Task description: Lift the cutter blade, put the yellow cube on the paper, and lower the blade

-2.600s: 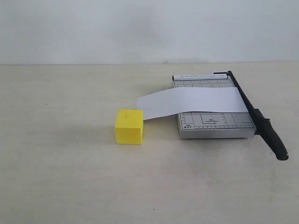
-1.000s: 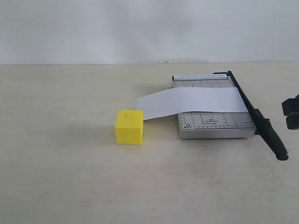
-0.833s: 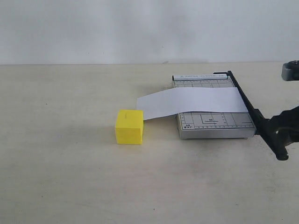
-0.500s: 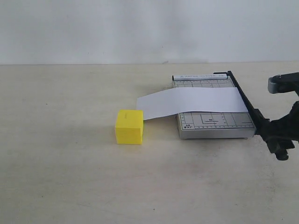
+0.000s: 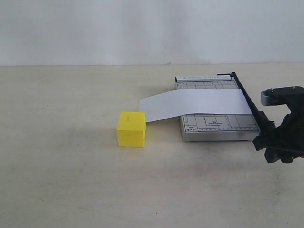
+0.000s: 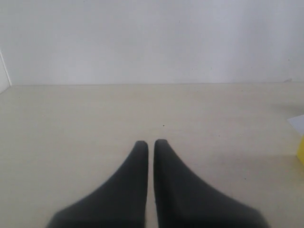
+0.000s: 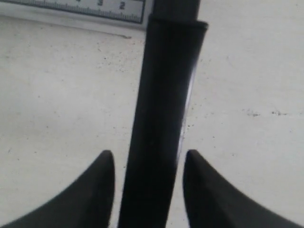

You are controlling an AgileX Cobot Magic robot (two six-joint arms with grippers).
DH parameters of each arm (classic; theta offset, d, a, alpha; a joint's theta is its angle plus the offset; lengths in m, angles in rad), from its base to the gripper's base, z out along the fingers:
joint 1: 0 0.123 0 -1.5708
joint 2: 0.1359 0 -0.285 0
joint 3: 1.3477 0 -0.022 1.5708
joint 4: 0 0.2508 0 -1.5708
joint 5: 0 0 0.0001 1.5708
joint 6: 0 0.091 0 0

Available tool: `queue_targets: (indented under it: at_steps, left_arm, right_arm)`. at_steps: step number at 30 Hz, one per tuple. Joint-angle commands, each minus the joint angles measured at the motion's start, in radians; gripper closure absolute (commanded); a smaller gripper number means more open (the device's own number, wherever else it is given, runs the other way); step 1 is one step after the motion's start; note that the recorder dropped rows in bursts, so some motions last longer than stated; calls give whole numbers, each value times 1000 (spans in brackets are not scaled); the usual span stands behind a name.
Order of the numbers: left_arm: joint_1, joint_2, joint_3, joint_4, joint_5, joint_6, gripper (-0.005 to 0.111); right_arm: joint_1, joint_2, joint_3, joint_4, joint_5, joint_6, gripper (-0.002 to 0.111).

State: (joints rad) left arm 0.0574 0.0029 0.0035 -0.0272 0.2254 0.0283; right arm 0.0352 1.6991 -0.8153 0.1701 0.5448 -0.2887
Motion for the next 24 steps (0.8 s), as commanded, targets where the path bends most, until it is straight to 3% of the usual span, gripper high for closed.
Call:
queue_targets:
  at_steps: [1,3,10,24]
  left_arm:
    - [3,-3,-4,-10,-19,-8,102]
    - [3,-3,-4,-10,-19,-8,102]
    - [3,-3,-4,-10,-19,-8,102]
    - [3,-3,-4,-10,-19,-8,102]
  right_arm:
    - [-3,-4,-7,4,-17,-14,100]
    - [-3,-4,-7,4,-22,-14,108]
    - [-3,-84,-14,8,-26,-12,104]
    - [-3,-216,-234,36,73,-12,104]
